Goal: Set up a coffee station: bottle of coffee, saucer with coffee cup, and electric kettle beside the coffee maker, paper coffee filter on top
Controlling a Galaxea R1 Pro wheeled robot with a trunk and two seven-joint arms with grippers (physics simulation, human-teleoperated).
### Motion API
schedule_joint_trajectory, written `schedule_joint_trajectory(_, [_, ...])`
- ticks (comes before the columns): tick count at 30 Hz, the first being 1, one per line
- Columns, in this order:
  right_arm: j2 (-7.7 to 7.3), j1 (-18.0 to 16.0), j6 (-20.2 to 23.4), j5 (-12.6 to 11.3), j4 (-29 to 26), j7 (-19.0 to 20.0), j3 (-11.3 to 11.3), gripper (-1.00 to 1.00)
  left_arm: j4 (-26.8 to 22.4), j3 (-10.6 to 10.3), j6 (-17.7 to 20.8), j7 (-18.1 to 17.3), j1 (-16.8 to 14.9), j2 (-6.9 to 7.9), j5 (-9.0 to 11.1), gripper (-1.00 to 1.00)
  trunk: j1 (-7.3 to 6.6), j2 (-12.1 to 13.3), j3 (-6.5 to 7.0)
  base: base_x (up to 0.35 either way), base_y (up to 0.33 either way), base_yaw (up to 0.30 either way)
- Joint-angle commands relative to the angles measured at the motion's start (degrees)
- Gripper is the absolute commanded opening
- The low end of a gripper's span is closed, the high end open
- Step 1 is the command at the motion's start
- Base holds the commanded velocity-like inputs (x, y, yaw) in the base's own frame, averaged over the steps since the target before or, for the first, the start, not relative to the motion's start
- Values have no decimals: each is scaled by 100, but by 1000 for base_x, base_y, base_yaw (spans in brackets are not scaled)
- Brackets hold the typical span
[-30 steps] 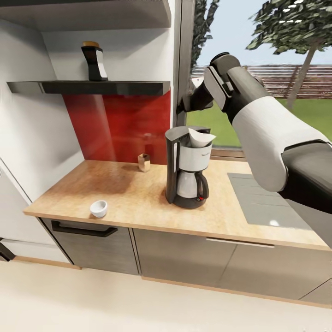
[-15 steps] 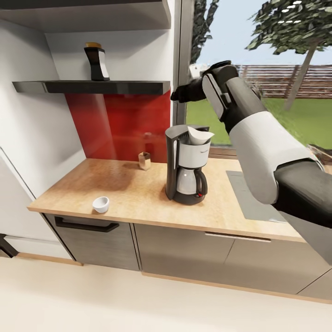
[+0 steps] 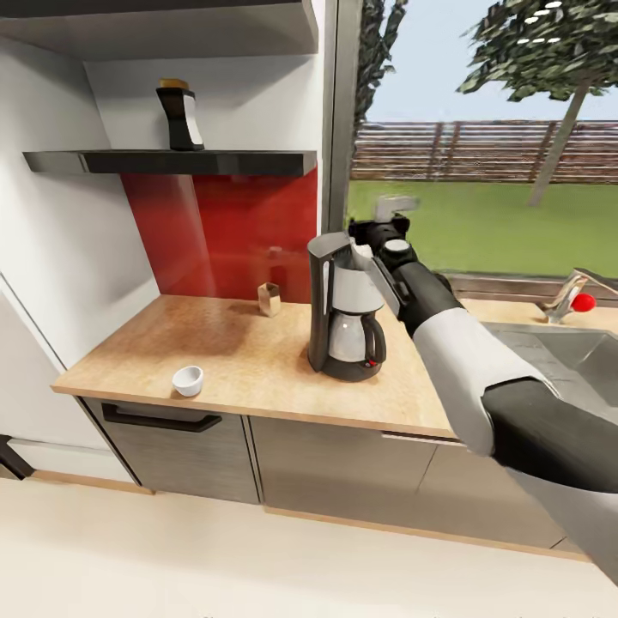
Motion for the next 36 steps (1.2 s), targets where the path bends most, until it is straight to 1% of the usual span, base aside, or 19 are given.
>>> schedule_joint_trajectory(1, [-145, 66, -31, 28, -8, -139, 30, 100, 5, 39, -26, 2, -5, -4, -12, 100, 3, -12, -11, 0, 0, 0])
schedule_joint_trajectory(3, [-455, 178, -117, 45, 0, -247, 28, 100, 4, 40, -31, -1, -5, -6, -12, 100, 3, -12, -11, 0, 0, 0])
schedule_joint_trajectory(4, [-708, 308, -156, 48, 4, -283, 27, 100, 0, 39, -32, -4, -5, -7, -12, 100, 3, -12, -11, 0, 0, 0])
schedule_joint_trajectory(5, [-1019, 557, -267, 46, 3, -306, 27, 100, -3, 39, -33, -6, -5, -12, -12, 100, 3, -12, -11, 0, 0, 0])
schedule_joint_trajectory(7, [-1314, 754, -485, 45, 1, -312, 26, 100, -8, 38, -33, -7, -5, -18, -12, 100, 3, -12, -11, 0, 0, 0])
schedule_joint_trajectory(8, [-1383, 785, -543, 47, 3, -312, 26, 100, -9, 38, -33, -7, -5, -19, -12, 100, 3, -12, -11, 0, 0, 0])
schedule_joint_trajectory(10, [-1651, 863, -713, 49, 6, -307, 26, 100, -12, 38, -33, -11, -5, -29, -12, 100, 3, -12, -11, 0, 0, 0])
schedule_joint_trajectory(12, [-1780, 888, -761, 48, 10, -304, 26, 100, -13, 38, -33, -13, -5, -37, -12, 100, 3, -12, -11, 0, 0, 0])
schedule_joint_trajectory(14, [-1996, 971, -821, 46, 14, -299, 26, 100, -14, 38, -34, -10, -5, -50, -10, 100, 3, -12, -11, 0, 0, 0])
schedule_joint_trajectory(16, [-2107, 1081, -846, 44, 12, -302, 26, 100, -18, 41, -34, -12, -5, -58, -8, 100, 3, -12, -11, 0, 0, 0])
schedule_joint_trajectory(18, [-2182, 1217, -865, 43, 10, -307, 26, 100, -33, 40, -34, -11, -5, -64, -10, 100, 3, -12, -11, 0, 0, 0])
schedule_joint_trajectory(21, [-2242, 1453, -989, 43, 9, -316, 22, 100, -84, 39, -34, -11, -5, -63, -11, 100, 3, -12, -11, -18, 0, 0])
schedule_joint_trajectory(24, [-2262, 1655, -1221, 48, 9, -319, 19, 100, -115, 38, -34, -11, -5, -62, -11, 100, 3, -12, -11, -110, 0, 0])
schedule_joint_trajectory(27, [-2270, 1943, -1460, 45, 8, -324, 18, 100, -130, 38, -34, -13, -5, -61, -12, 100, 3, -12, -11, -227, 0, 0])
schedule_joint_trajectory(31, [-2263, 2343, -1587, 40, 13, -359, 18, 100, -135, 38, -34, -10, -5, -56, -12, 100, 3, -12, -11, -285, 0, 0])
schedule_joint_trajectory(33, [-2235, 2666, -1759, 36, 17, -518, 19, 100, -136, 41, -34, -8, -5, -48, -12, 100, 3, -12, -11, -148, 0, 0])
schedule_joint_trajectory(34, [-2227, 2753, -1838, 36, 22, -584, 21, 100, -136, 43, -34, -8, -5, -45, -12, 100, 3, -12, -11, -92, 0, 0])
schedule_joint_trajectory(35, [-2212, 2923, -2045, 30, 33, -749, 23, 100, -137, 44, -34, -8, -7, -41, -12, 100, 3, -12, -11, -59, 0, 0])
schedule_joint_trajectory(36, [-2165, 3165, -2423, 23, 42, -1056, 24, 100, -137, 46, -34, -11, -7, -41, -10, 100, 3, -12, -11, -30, 0, 0])
